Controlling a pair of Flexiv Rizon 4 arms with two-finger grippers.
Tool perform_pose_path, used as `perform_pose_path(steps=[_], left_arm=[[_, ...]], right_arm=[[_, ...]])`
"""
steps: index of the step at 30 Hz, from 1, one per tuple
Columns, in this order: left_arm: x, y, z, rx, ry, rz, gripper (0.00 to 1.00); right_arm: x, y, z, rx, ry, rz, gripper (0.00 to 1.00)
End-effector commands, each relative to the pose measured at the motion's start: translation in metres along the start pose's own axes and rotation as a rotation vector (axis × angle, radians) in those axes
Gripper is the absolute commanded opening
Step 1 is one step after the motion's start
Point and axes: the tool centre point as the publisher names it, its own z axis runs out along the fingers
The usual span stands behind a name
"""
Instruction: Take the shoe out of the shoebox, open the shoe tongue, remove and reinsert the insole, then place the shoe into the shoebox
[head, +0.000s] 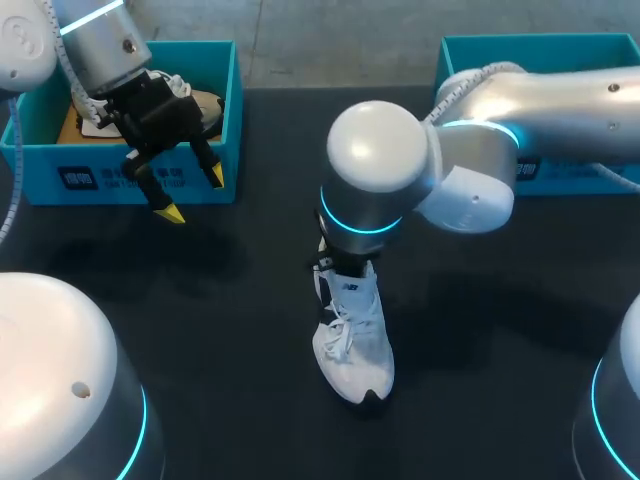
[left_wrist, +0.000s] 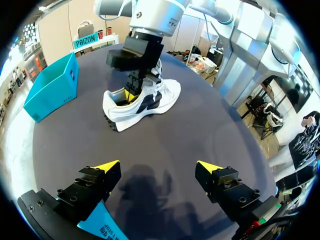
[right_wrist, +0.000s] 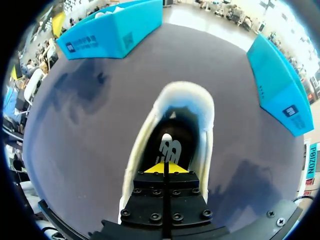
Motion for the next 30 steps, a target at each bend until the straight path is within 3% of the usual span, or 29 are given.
perform_pose_path(steps=[1, 7, 27, 28, 30], left_arm=[[0.000, 0.000, 0.000, -0.002, 0.000, 0.001, 1.00], [0.000, 0.000, 0.000, -0.002, 0.000, 0.001, 1.00], [0.000, 0.000, 0.000, -0.002, 0.000, 0.001, 1.00], [0.000, 0.000, 0.000, -0.002, 0.000, 0.001, 1.00], [0.000, 0.000, 0.000, -0.002, 0.000, 0.001, 1.00]], right_arm=[[0.001, 0.004, -0.019, 0.006, -0.022, 0.000, 0.00], [-0.001, 0.007, -0.021, 0.013, -0.027, 0.002, 0.00], [-0.002, -0.013, -0.012, 0.217, -0.019, 0.034, 0.01], [-0.001, -0.014, -0.012, 0.223, -0.016, 0.038, 0.13], [0.000, -0.016, -0.013, 0.243, -0.016, 0.047, 0.23]])
